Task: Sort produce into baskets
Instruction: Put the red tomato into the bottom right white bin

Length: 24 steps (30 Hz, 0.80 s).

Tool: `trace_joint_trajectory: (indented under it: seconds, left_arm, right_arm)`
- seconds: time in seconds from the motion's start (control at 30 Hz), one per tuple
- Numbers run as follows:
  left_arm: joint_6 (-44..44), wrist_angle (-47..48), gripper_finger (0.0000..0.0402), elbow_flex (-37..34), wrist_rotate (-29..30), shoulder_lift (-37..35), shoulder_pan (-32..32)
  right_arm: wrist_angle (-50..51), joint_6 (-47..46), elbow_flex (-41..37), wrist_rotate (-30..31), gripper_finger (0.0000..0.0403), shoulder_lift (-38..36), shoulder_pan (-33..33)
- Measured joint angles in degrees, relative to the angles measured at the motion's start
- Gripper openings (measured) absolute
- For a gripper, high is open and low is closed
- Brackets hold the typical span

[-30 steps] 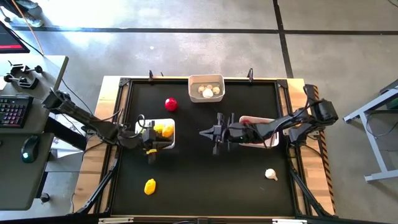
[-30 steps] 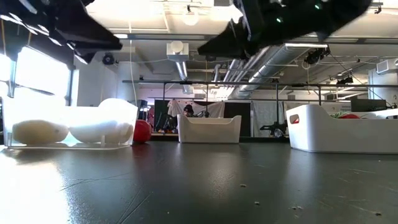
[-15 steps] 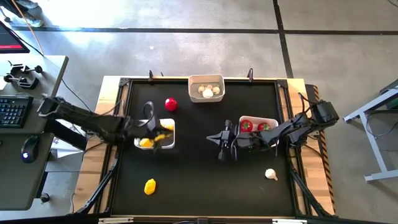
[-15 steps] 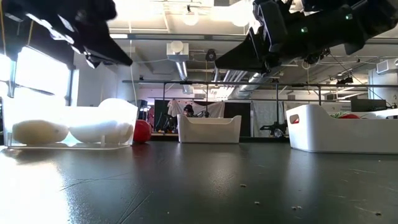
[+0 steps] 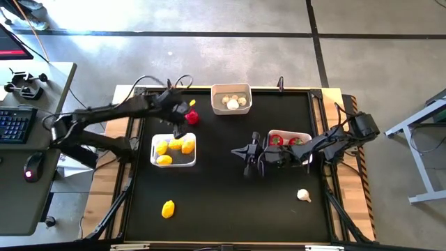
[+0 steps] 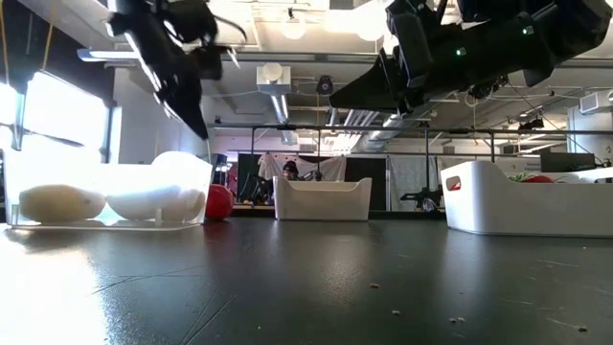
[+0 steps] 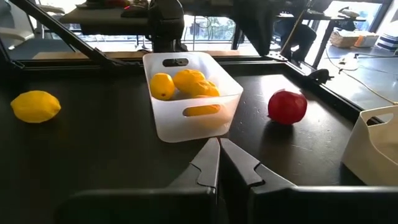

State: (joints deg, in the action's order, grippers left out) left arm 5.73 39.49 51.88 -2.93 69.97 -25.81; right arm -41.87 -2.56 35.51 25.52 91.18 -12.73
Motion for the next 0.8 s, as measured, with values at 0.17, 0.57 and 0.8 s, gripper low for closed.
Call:
trace_joint_trajectory:
  seconds: [0.17,0.57,0.8]
  left_arm:
    - [6.7,5.7,0.0027,6.7,-1.2,8.6,-3.3]
    - [1.9,7.6,0.0209,16.8,7.2,23.1,-5.1]
    - [0.8,9.8,0.0282,19.0,8.4,28.7,-8.1]
  right_arm:
    - [0.9,0.0,0.0,-0.4,0.0,0.0,0.0]
    - [3.9,-0.4,0.0,-5.2,0.0,0.0,0.0]
    - [4.3,-0.4,0.0,-5.3,0.0,0.0,0.0]
